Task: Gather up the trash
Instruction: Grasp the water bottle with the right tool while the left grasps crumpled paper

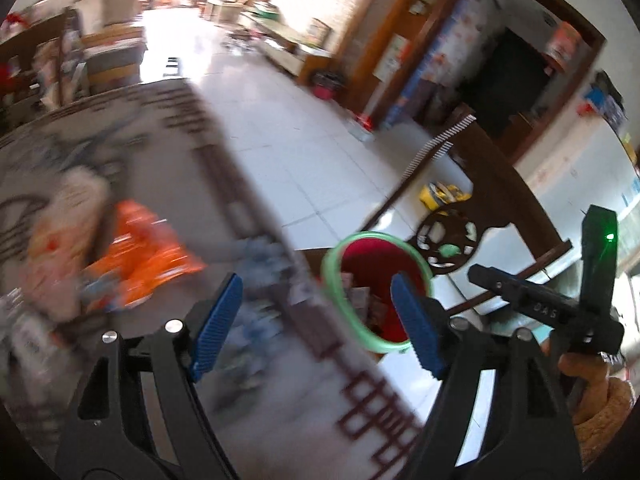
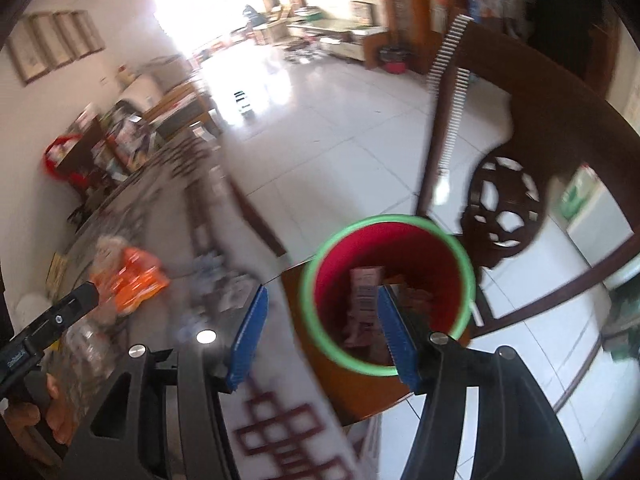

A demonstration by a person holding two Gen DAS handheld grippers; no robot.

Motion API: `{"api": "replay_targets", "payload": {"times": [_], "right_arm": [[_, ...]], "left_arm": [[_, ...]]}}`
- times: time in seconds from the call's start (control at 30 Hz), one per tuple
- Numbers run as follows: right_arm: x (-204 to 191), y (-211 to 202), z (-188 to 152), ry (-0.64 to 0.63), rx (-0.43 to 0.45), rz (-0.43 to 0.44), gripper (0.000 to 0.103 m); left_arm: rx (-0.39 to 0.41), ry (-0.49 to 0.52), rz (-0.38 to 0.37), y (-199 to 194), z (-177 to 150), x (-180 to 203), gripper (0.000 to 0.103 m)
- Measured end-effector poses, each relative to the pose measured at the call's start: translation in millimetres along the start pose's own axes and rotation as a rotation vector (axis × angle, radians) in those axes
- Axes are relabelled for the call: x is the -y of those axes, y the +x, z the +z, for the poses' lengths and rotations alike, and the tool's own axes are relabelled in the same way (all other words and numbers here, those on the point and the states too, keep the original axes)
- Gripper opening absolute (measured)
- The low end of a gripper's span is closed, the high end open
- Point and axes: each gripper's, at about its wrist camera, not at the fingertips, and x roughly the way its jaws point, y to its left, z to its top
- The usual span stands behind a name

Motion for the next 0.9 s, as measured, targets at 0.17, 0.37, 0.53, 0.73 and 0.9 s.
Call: {"api": "replay_targets", "payload": {"times": [0.17, 0.37, 0.53, 0.73, 0.9], "right_arm": [[-76, 17, -21, -0.108, -0.07, 0.095, 0.056], [-199, 42, -49, -0.305, -0.149, 0.235, 0.056], [-304, 75, -73, -0.501, -0.203, 0.31, 0.058], [-382, 136, -104, -0.703, -0.318, 0.278, 0.058], [-406, 176, -116, -0.759, -0.36, 0.218, 0.061]], "left_arm": [[0.034, -0.107, 0.105, -54, -28, -70, 0.074], [0.077, -0.24, 0.267, -116, -67, -160, 0.074], [0.083, -0.351, 0.343, -150, -94, -223, 0.074], [0.099, -0.449, 0.393, -177, -117, -276, 0.075], [0.084, -0.485, 0.402, -175, -121, -306, 0.076]]}}
